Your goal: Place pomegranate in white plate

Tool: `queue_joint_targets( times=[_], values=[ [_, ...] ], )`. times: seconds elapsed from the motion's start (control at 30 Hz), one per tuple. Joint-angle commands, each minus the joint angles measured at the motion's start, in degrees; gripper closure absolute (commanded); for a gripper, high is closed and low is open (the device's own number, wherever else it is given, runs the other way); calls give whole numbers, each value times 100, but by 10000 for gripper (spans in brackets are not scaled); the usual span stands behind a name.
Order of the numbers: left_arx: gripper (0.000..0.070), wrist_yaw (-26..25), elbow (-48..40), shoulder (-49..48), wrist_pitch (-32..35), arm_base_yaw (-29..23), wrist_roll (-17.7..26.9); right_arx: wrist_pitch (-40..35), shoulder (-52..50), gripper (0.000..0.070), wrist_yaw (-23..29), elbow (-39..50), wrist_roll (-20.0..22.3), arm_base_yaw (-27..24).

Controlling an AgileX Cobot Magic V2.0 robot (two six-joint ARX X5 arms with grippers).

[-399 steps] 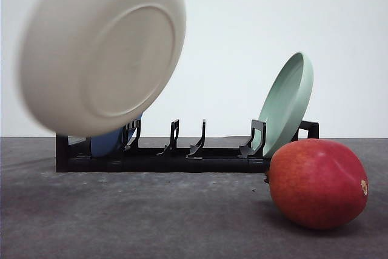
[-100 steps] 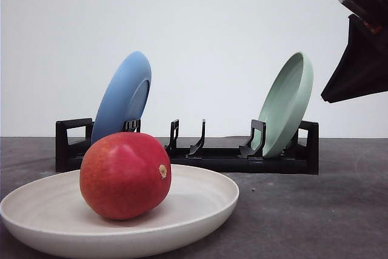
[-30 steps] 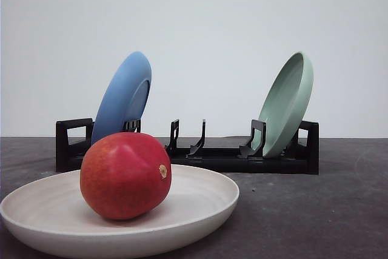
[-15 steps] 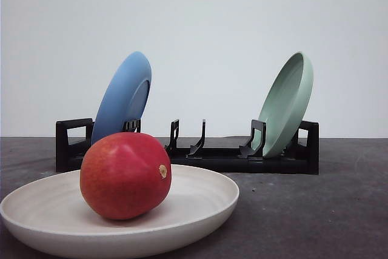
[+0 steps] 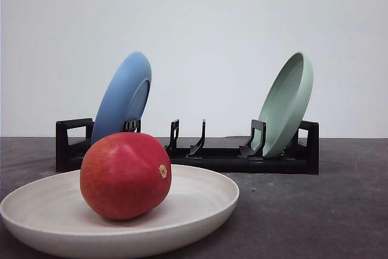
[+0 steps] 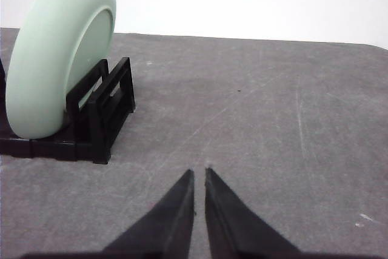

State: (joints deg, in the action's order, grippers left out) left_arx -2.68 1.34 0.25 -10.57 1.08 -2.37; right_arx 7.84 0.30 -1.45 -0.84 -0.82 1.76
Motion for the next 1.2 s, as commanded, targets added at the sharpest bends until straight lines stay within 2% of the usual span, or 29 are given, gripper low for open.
queue_joint_targets(
  times=[0.0, 1.17],
  values=[
    [689, 17, -66, -2, -9, -4, 39, -57, -9, 671, 2, 22, 39, -2],
    [689, 17, -66, -4, -9, -4, 39, -57, -9, 671, 2, 22, 39, -2]
  ],
)
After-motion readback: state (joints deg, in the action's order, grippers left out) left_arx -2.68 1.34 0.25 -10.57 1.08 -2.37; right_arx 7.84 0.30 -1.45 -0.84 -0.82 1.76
